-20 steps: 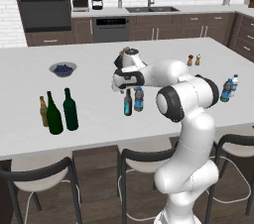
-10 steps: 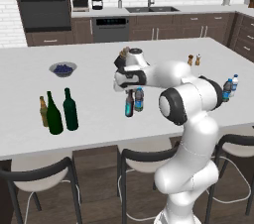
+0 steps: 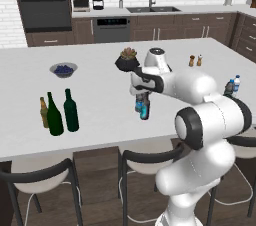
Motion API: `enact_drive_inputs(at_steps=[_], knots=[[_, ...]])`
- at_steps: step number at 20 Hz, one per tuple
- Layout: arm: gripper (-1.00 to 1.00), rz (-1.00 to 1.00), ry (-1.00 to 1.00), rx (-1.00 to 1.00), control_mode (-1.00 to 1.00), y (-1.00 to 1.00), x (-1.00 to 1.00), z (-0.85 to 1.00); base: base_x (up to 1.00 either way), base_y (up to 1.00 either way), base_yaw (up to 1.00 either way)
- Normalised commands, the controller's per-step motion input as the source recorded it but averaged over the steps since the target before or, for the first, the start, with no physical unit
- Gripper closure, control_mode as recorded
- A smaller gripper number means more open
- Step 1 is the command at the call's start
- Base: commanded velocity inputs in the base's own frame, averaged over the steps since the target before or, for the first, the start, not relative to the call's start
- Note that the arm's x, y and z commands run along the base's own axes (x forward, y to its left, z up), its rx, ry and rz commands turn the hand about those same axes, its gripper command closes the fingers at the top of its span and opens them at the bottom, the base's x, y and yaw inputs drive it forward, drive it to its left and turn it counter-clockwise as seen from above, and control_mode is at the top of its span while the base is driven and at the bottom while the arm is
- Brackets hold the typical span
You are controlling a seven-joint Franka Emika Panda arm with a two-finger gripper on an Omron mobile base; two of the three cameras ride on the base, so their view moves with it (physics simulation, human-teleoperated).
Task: Move the plastic bottles in the middle to the plastics group, and the glass bottles in the middle to the glass group.
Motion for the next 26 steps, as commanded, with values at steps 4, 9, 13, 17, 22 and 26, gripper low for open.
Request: enact_drive_inputs(at_steps=[4,9,13,17,22,26], knots=[[1.00,0.00,-0.11,0.00,-1.00,-0.90,-0.54,0.11,0.00,0.00,0.00],[1.00,0.00,-0.02,0.05,-1.00,-0.34,-0.54,0.19,0.00,0.00,0.00],[1.00,0.01,0.00,0.22,-1.00,0.30,-0.61,0.30,0.00,0.00,0.00],[1.00,0.00,0.00,0.13,-1.00,0.70,-0.44,0.25,0.00,0.00,0.00],[1.00,0.00,0.00,0.01,-1.00,0.98,-0.15,0.12,0.00,0.00,0.00],[1.00,0.00,0.00,-0.02,-1.00,1.00,0.00,0.02,0.00,0.00,0.00]])
